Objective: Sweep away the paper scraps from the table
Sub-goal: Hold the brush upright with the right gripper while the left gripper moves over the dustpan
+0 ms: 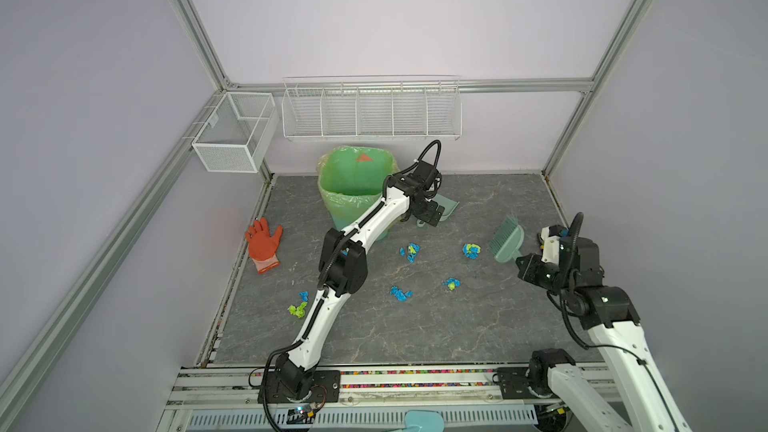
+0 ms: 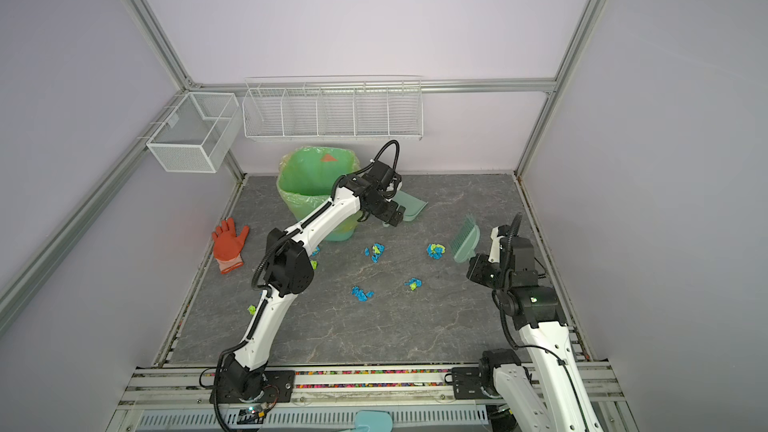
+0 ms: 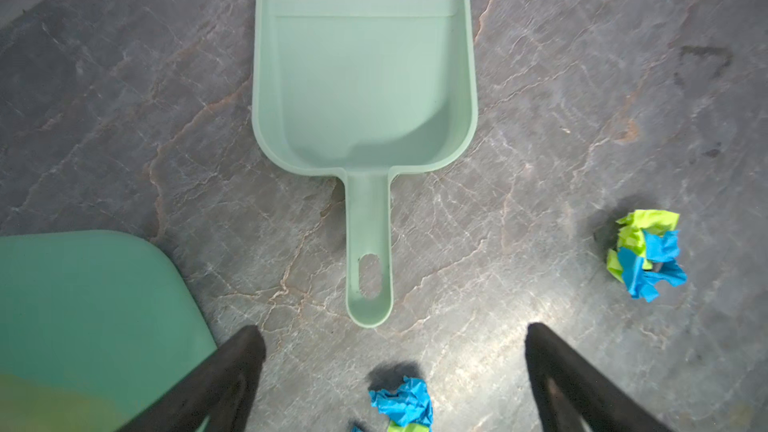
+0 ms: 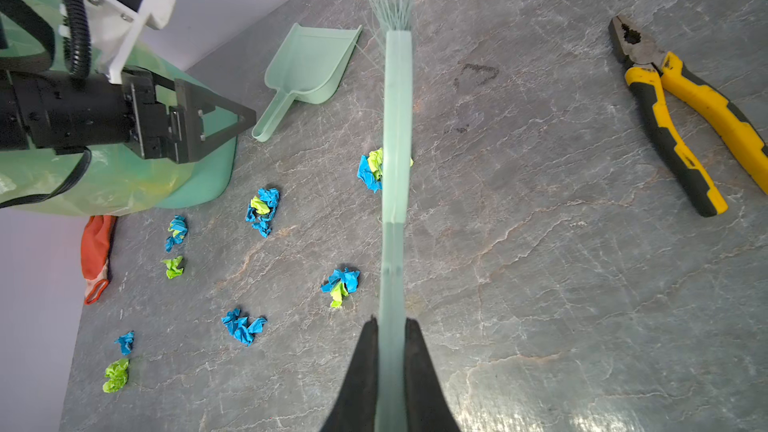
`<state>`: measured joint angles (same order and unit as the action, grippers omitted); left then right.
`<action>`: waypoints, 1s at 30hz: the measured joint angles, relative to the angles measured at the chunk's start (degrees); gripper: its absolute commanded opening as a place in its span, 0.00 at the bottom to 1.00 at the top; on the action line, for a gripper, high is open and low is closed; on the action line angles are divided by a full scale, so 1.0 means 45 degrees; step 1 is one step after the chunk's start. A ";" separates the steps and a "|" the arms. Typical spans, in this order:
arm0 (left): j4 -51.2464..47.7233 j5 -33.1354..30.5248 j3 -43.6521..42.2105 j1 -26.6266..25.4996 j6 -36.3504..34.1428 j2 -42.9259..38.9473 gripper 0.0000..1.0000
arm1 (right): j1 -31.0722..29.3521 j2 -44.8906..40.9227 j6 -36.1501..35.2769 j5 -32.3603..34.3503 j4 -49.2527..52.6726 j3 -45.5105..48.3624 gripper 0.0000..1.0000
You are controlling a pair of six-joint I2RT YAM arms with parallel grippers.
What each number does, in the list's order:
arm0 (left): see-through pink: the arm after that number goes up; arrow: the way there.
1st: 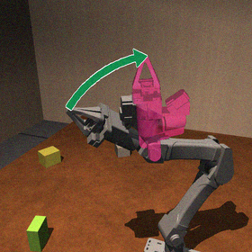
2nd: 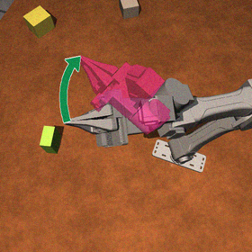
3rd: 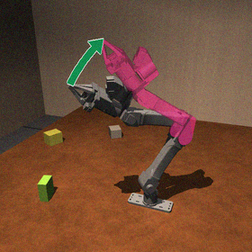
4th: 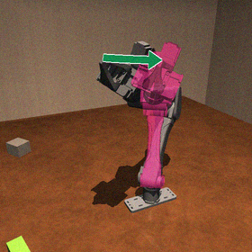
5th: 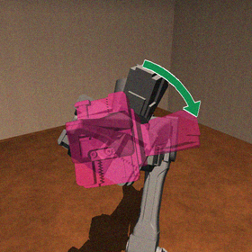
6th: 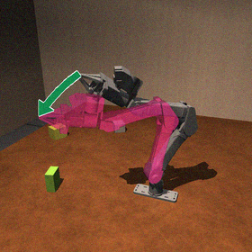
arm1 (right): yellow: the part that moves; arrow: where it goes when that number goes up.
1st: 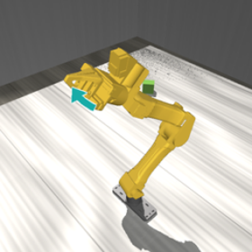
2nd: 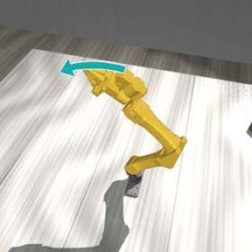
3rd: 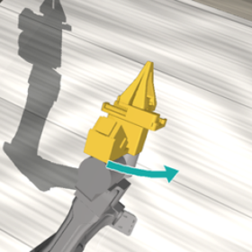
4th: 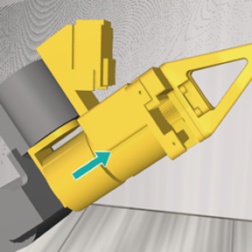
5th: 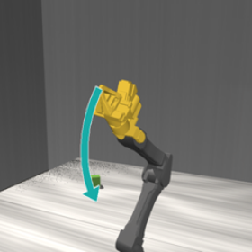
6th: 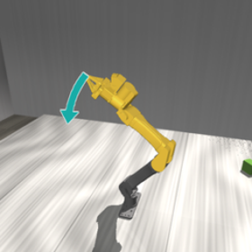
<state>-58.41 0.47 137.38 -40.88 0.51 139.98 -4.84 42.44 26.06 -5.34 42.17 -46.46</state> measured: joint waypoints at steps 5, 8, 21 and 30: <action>-0.0185 -0.0204 0.0102 0.0000 -0.0058 0.0408 0.85 | 0.0000 0.0034 0.0005 0.0005 0.0000 0.0121 0.07; -0.0238 -0.0272 0.0243 0.0000 -0.0087 0.0457 0.78 | -0.0005 0.0039 0.0005 0.0000 -0.0010 0.0141 0.07; -0.0238 -0.0389 0.0510 0.0000 -0.0044 0.1282 0.68 | -0.0005 0.0034 0.0005 0.0005 -0.0010 0.0165 0.07; -0.0151 -0.0384 0.0656 0.0000 -0.0019 0.1418 0.62 | -0.0005 0.0029 0.0005 0.0000 -0.0010 0.0180 0.07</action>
<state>-59.09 -1.26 140.33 -40.88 0.43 146.36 -4.86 42.57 26.09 -5.34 42.13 -45.65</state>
